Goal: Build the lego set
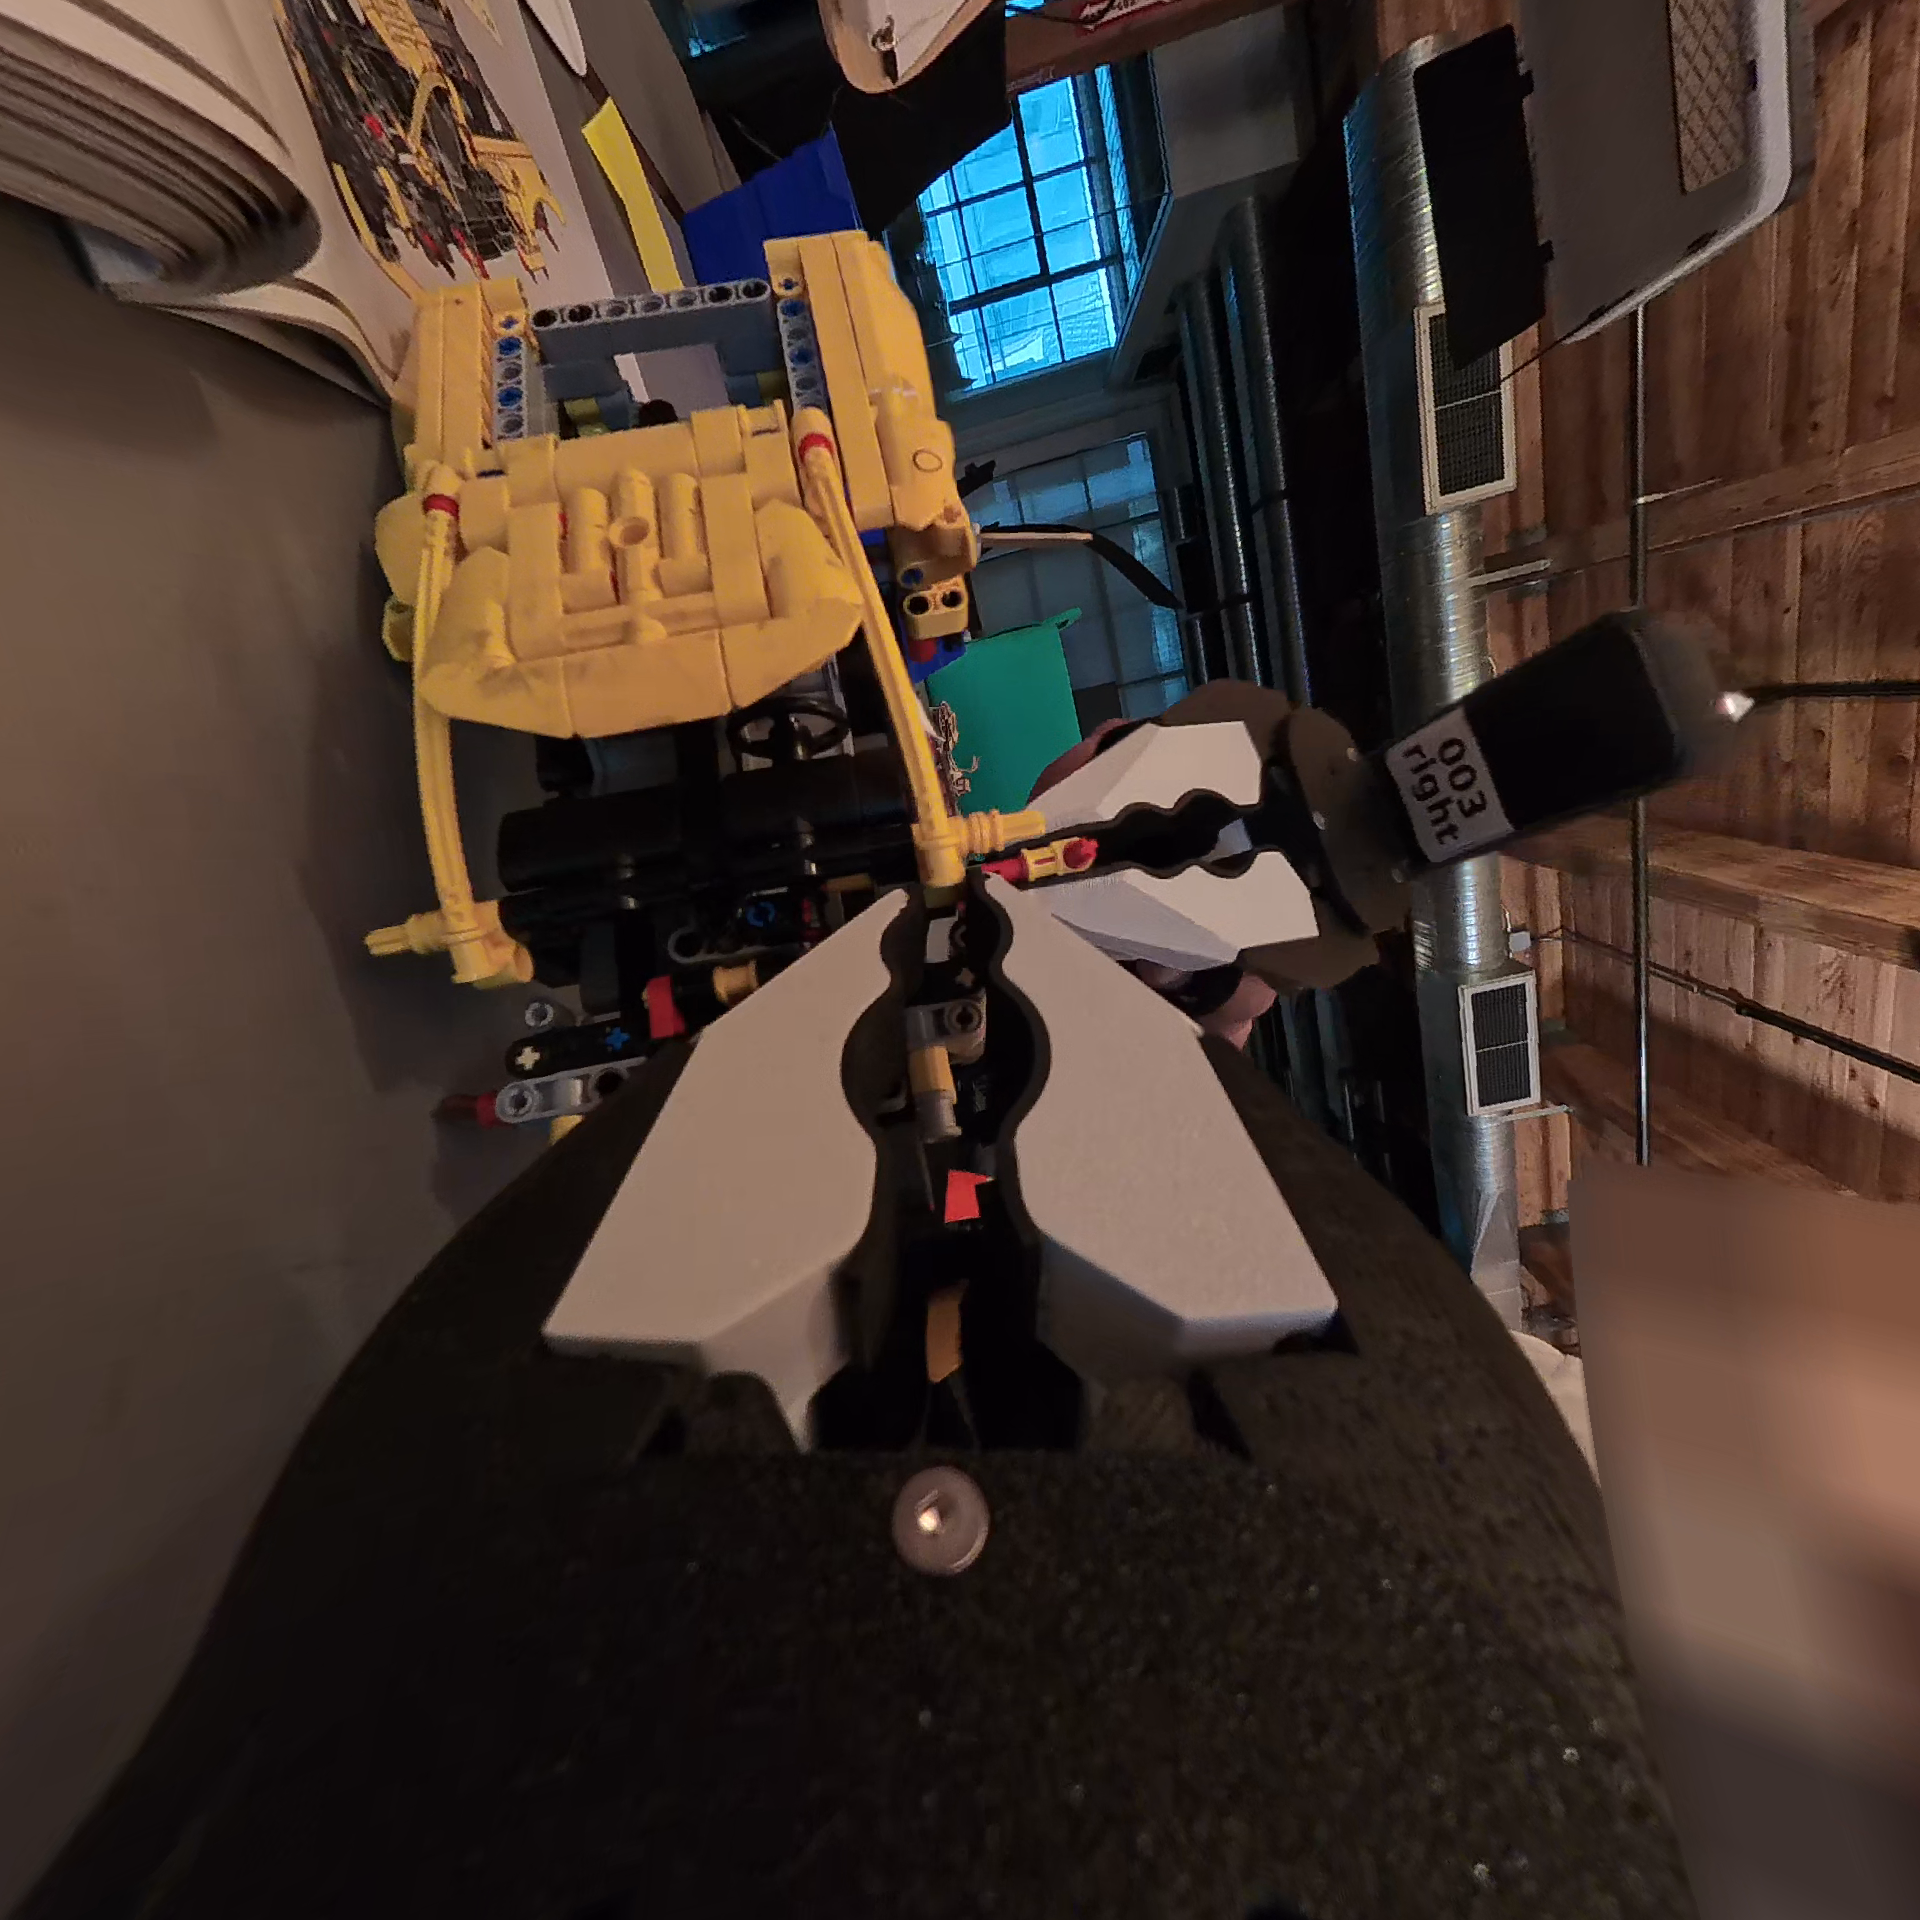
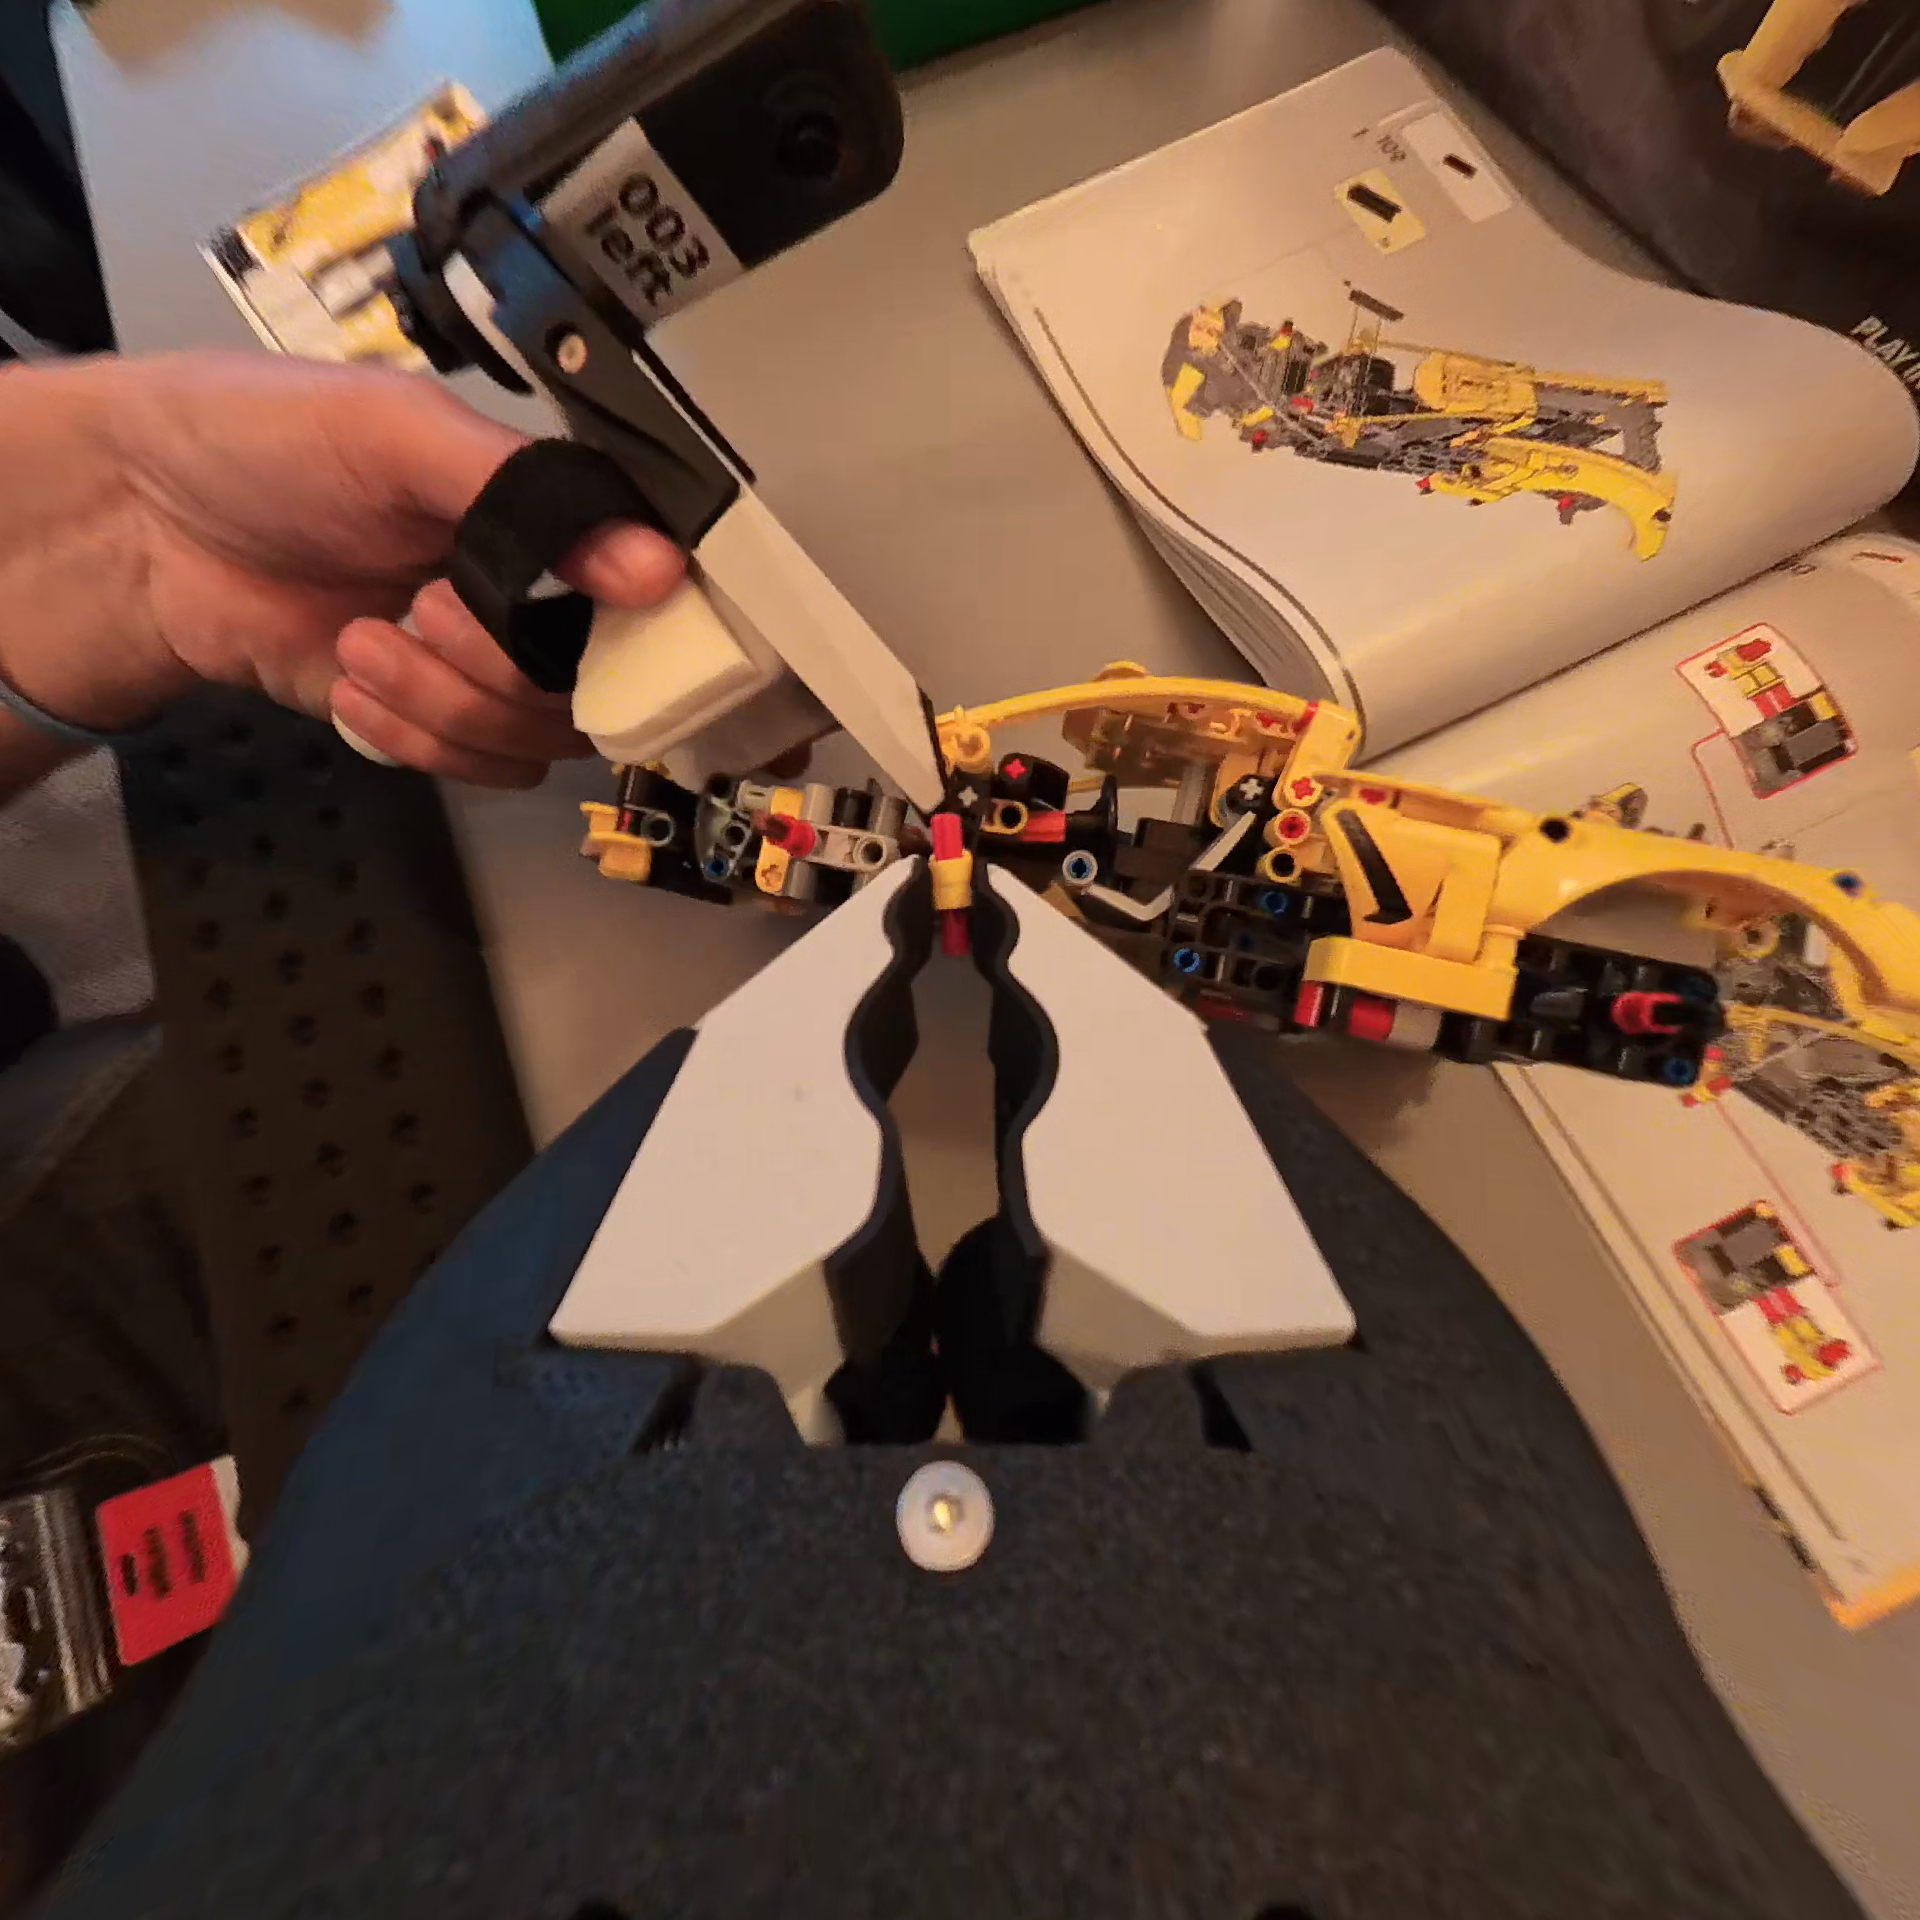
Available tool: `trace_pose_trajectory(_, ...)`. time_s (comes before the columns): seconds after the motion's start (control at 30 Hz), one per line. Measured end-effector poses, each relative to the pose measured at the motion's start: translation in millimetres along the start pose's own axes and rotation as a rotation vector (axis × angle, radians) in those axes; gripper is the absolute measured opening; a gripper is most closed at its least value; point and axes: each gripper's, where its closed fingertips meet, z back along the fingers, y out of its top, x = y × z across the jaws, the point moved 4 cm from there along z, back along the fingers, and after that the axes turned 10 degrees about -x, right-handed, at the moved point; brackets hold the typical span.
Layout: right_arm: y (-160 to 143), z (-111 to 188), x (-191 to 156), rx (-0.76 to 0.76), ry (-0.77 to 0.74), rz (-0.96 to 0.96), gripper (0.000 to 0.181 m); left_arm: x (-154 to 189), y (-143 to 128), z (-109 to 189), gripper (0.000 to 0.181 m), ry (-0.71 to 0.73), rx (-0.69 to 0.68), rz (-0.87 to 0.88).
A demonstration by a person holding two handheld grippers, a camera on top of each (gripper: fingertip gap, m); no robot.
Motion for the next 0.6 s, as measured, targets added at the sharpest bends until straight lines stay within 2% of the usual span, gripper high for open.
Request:
trace_pose_trajectory(0.1, -2.0, 0.6, 0.3, 0.005, -0.015, 0.030, 0.006, 0.2, -0.5, -0.5, 0.007, 0.003, -0.004, -0.004)
trace_pose_trajectory(0.27, 0.0, 0.2, -6.2, -0.092, -0.165, 0.148, 0.006, 0.4, -0.6, -1.0, 0.007, 0.010, -0.004, -0.007)
trace_pose_trajectory(0.3, 0.4, -0.5, -6.4, -0.098, -0.163, 0.123, 0.006, 0.2, -0.2, -0.2, 0.006, 0.008, -0.002, -0.005)
trace_pose_trajectory(0.4, -1.2, 0.1, -1.2, -0.115, -0.025, -0.046, 0.006, 0.3, -0.5, -0.7, 0.007, 0.011, -0.006, -0.010)
trace_pose_trajectory(0.6, 0.6, 0.4, -1.4, -0.139, -0.067, 0.077, 0.005, 0.8, -0.1, -1.2, 0.007, 0.020, 0.001, -0.013)
